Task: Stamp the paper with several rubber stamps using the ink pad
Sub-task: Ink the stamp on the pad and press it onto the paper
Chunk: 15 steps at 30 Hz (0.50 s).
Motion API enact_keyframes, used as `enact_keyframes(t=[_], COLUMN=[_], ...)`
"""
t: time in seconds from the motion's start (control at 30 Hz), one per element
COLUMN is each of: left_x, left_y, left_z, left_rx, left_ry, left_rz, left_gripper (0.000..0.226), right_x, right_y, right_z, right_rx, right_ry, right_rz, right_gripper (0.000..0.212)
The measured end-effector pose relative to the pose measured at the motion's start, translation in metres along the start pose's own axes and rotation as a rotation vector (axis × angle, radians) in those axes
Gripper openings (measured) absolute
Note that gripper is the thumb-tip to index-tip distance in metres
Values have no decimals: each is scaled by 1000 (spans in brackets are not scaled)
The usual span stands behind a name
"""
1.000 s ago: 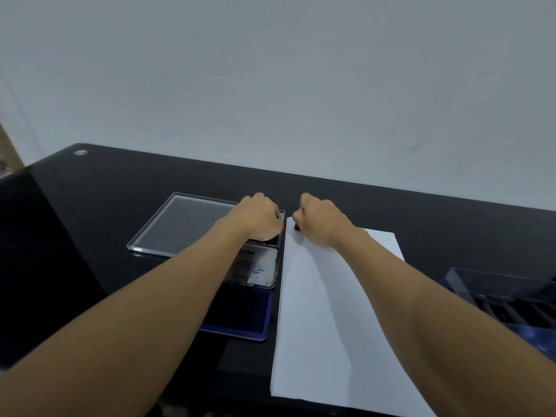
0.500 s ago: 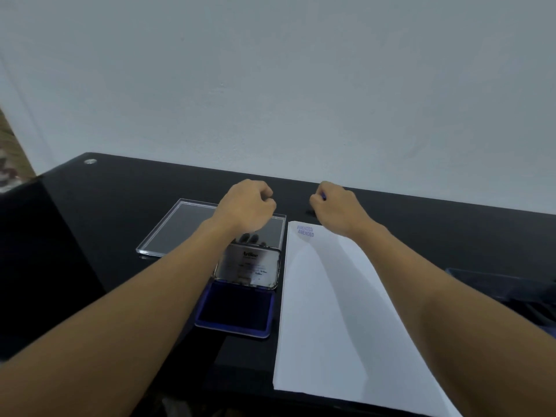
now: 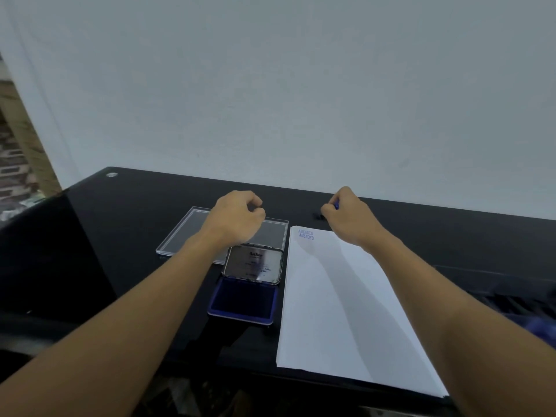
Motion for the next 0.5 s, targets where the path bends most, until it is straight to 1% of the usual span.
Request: enact_keyframes(t=[0.13, 0.3, 0.5], left_x=[4, 3, -9], left_y=[9, 23, 42], left_z=[-5, -12, -22], left_rx=[13, 40, 32], left_ry=[2, 9, -17], left_rz=[2, -4, 9], left_gripper=[31, 30, 33], right_x=[-4, -8, -18], right_y=[10, 19, 33], right_z=[-7, -9, -1], right_rx=[21, 32, 15], right_ry=[19, -2, -54], right_rz=[-38, -83, -93], right_gripper=[12, 16, 14])
Point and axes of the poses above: each hand's wrist, its own y-axis away from the middle knuckle, its own z-axis out of the palm, x = y × z, the point moved 5 cm from there along -y, towards the middle knuckle, and after that the axes turned 15 degrees about y, right-handed, at the moved point
